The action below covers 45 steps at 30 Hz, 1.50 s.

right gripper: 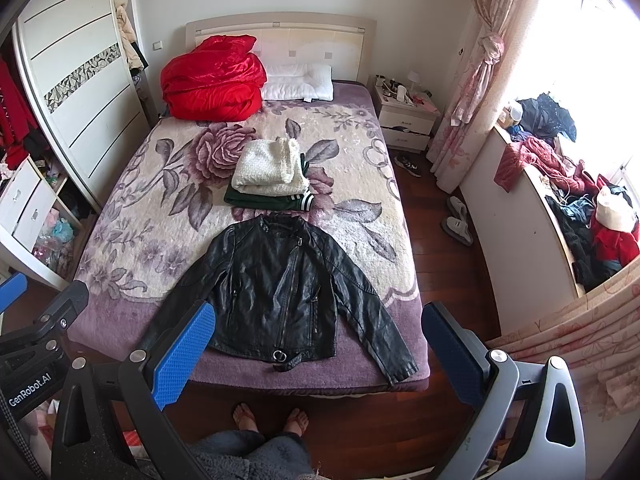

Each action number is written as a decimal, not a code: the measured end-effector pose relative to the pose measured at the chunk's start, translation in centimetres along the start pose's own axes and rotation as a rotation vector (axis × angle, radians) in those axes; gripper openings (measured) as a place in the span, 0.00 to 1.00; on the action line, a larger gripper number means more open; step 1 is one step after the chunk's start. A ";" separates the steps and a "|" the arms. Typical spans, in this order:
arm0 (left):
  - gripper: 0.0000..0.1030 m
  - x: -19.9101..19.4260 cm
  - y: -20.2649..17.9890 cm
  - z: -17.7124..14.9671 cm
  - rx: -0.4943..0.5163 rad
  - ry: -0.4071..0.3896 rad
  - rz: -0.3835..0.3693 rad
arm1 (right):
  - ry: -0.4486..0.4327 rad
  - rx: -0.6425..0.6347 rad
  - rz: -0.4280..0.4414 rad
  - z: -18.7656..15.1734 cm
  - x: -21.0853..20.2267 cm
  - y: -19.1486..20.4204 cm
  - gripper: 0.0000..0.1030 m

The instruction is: Fold large clothes

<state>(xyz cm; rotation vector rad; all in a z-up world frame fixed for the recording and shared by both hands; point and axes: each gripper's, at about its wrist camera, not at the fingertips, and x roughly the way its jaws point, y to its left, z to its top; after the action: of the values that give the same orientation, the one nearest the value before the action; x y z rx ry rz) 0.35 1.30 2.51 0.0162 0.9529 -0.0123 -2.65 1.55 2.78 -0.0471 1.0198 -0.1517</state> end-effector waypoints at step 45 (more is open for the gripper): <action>1.00 40.3 -4.3 -8.7 0.115 0.369 0.224 | 0.548 1.245 0.222 -28.6 49.6 -23.2 0.69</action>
<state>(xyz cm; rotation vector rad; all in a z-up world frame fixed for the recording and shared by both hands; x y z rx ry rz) 16.54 -3.01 -35.43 0.2382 1.3143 0.1475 -3.90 -27.88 -51.55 1.2928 1.3081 -0.5937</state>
